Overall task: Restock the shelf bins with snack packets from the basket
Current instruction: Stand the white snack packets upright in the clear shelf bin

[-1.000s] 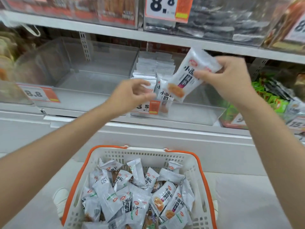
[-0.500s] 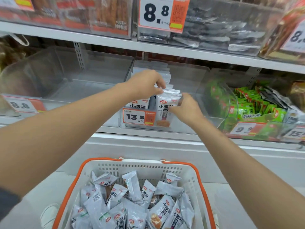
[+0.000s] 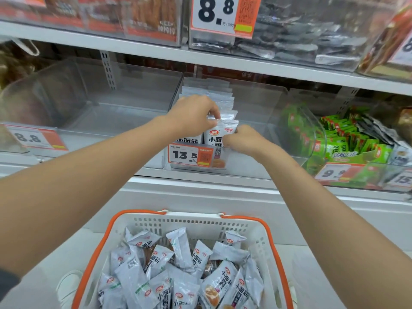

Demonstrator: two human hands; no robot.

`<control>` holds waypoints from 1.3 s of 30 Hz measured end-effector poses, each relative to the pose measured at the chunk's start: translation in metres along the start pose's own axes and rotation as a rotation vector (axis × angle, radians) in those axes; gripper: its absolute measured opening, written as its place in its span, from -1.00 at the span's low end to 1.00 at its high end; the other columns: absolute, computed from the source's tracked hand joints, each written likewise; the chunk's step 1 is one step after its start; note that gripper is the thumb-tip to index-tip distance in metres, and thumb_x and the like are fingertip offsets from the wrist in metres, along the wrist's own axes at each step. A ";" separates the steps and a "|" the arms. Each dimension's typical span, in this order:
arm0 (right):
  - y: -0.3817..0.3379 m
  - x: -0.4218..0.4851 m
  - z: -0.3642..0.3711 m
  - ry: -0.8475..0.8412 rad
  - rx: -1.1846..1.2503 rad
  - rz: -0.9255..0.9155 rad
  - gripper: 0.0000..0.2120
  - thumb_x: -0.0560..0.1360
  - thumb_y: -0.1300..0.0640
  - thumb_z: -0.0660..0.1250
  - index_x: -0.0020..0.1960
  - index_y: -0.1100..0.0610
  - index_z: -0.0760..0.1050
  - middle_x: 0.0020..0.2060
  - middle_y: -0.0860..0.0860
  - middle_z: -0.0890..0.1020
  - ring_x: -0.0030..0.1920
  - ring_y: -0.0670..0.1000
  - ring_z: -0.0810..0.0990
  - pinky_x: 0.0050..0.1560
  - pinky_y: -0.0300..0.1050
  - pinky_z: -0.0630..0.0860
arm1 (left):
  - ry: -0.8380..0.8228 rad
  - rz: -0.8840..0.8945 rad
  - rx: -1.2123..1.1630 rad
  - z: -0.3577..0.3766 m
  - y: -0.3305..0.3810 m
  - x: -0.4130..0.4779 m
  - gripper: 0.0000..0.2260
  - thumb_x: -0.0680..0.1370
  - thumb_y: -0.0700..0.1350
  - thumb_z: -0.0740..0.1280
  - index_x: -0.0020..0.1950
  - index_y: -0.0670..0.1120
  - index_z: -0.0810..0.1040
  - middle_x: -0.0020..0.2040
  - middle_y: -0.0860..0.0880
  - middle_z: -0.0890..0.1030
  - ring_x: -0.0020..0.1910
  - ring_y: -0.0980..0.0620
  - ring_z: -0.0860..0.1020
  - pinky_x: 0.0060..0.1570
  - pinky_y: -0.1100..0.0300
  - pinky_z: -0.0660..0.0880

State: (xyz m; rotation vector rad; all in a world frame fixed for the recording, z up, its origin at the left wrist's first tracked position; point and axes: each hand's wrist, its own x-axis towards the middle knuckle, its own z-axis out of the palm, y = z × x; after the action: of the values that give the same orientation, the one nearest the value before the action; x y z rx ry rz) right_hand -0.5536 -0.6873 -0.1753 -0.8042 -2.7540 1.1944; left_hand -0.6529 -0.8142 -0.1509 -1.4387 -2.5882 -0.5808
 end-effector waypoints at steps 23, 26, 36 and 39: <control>0.044 -0.078 0.061 0.513 0.159 -0.479 -0.75 0.35 0.23 0.27 0.01 0.12 0.55 -0.14 -0.02 0.57 -0.22 0.00 0.51 -0.14 -0.10 0.48 | 0.284 -0.014 -0.040 0.035 0.031 -0.091 -0.88 0.47 -0.12 0.37 0.00 -0.04 0.58 -0.08 -0.01 0.60 0.00 -0.10 0.51 0.01 -0.02 0.43; 0.072 -0.091 0.093 0.270 0.059 -0.333 -0.79 0.41 0.24 0.28 0.01 0.09 0.57 -0.17 -0.03 0.60 -0.23 -0.03 0.54 -0.16 -0.10 0.49 | 0.045 -0.166 -0.165 0.064 0.028 -0.135 -0.87 0.51 -0.08 0.36 0.05 -0.01 0.56 -0.06 0.07 0.59 -0.05 0.02 0.50 -0.08 0.09 0.46; 0.197 -0.096 0.191 -0.548 -0.333 0.120 -0.73 0.50 0.32 0.24 0.14 0.25 0.60 0.15 0.13 0.61 0.04 0.08 0.55 0.00 -0.08 0.51 | -0.602 -0.378 -0.103 0.124 -0.017 -0.199 -0.86 0.51 -0.08 0.37 -0.02 0.12 0.46 0.08 0.04 0.52 -0.03 0.04 0.52 -0.02 0.12 0.48; 0.230 -0.100 0.228 -0.582 -0.456 0.109 -0.55 0.48 0.30 0.25 0.36 0.13 0.47 0.31 0.07 0.52 0.24 0.12 0.51 0.17 -0.06 0.51 | -0.634 -0.371 -0.104 0.123 -0.021 -0.198 -0.86 0.50 -0.10 0.36 0.04 0.07 0.53 0.09 0.04 0.54 -0.01 0.02 0.57 0.02 0.08 0.53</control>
State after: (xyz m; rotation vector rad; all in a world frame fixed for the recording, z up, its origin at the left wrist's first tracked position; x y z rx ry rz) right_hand -0.4165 -0.7566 -0.4769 -0.7267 -3.5904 0.9342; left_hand -0.5540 -0.9329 -0.3269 -1.3400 -3.4127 -0.3305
